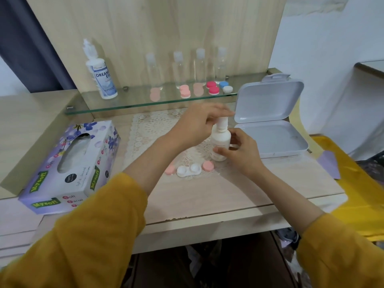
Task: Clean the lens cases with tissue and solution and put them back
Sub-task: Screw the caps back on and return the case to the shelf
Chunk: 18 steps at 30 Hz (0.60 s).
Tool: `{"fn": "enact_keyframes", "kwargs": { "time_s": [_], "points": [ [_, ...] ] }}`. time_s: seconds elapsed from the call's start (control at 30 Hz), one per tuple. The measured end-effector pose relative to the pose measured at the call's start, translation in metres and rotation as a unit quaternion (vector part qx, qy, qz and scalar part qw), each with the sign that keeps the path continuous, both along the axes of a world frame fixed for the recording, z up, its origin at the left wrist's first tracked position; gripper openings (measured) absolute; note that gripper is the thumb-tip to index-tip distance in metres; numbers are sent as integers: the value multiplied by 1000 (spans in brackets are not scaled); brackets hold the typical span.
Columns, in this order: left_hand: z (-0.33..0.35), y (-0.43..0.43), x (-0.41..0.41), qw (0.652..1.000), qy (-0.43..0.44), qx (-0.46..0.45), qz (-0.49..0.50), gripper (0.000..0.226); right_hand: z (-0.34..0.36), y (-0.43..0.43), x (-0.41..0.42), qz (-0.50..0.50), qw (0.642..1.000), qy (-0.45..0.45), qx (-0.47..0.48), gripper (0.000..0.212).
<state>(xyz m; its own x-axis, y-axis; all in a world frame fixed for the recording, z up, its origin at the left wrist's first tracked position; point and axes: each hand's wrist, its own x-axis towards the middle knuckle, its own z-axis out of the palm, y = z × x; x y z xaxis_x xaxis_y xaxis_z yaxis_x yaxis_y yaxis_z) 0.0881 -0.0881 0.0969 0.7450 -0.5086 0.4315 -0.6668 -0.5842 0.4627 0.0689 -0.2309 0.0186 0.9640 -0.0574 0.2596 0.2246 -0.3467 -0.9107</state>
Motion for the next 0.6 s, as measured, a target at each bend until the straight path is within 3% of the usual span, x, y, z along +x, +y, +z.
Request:
{"fn": "enact_keyframes", "kwargs": {
  "time_s": [0.17, 0.33, 0.47, 0.6],
  "points": [
    [5, -5, 6, 998, 30, -11, 60, 25, 0, -2, 0, 7, 1000, 0, 0, 46],
    [7, -3, 3, 998, 66, -5, -6, 35, -1, -3, 1, 10, 1000, 3, 1, 48],
    [11, -3, 5, 998, 53, -17, 39, 27, -2, -3, 0, 12, 1000, 3, -2, 48],
    [11, -2, 4, 998, 59, 14, -2, 39, 0, -4, -1, 15, 1000, 6, 1, 45]
  ]
}}
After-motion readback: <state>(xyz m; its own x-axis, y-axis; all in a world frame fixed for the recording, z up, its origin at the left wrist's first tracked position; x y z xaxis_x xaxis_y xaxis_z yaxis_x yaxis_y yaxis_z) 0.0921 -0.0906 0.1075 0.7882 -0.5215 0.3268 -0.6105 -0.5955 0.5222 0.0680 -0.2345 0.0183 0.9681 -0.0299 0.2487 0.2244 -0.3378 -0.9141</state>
